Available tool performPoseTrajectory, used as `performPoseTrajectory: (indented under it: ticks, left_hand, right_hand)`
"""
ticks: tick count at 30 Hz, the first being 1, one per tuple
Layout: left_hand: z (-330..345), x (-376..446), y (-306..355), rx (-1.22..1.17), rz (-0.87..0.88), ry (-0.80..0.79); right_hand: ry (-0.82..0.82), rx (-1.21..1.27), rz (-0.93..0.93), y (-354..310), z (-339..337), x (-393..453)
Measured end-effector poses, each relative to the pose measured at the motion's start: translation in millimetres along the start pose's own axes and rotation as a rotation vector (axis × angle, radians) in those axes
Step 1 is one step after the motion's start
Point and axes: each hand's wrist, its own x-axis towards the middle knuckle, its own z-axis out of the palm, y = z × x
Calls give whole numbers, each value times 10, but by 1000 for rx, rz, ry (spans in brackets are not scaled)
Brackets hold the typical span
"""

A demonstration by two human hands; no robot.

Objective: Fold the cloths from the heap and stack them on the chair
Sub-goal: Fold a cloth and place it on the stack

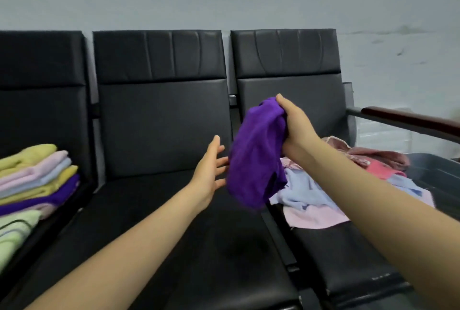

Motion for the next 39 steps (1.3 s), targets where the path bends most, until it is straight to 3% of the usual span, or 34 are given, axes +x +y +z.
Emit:
performPoseTrajectory:
  ticks: [4, 11, 14, 17, 21, 24, 27, 29, 32, 35, 39]
  left_hand:
    - [-423, -345, 183, 44, 130, 88]
    - [-1190, -614, -38, 110, 144, 253]
    - [-1603, -624, 4, 167, 174, 384]
    - [-1934, -682, 106, 221, 207, 469]
    - [-2340, -695, 178, 527, 306, 462]
    - [-2660, -591, -17, 773, 161, 460]
    - [-2793, -573, -347, 1307, 99, 503]
    - [-2643, -637, -487, 1482, 203, 466]
    - [-2318, -743, -584, 1462, 439, 295]
    - [-2184, -779, -726, 1574, 402, 114]
    - [-2279, -674, -776, 1669, 410, 73]
  right_hand:
    - [-151, -10, 87, 228, 522, -191]
    - [-144, -165, 281, 1051, 653, -153]
    - [-133, -473, 231, 1318, 597, -128]
    - [-271, -626, 128, 1371, 581, -158]
    - [-530, -653, 105, 1358, 723, -196]
    - [-630, -670, 222, 1457, 743, -166]
    - [-606, -749, 353, 1703, 686, -111]
    - [-535, -894, 358, 1868, 625, -94]
    - [-454, -1022, 335, 2048, 549, -28]
    - [-367, -1064, 284, 2101, 515, 28]
    - [-289, -1108, 217, 2081, 530, 47]
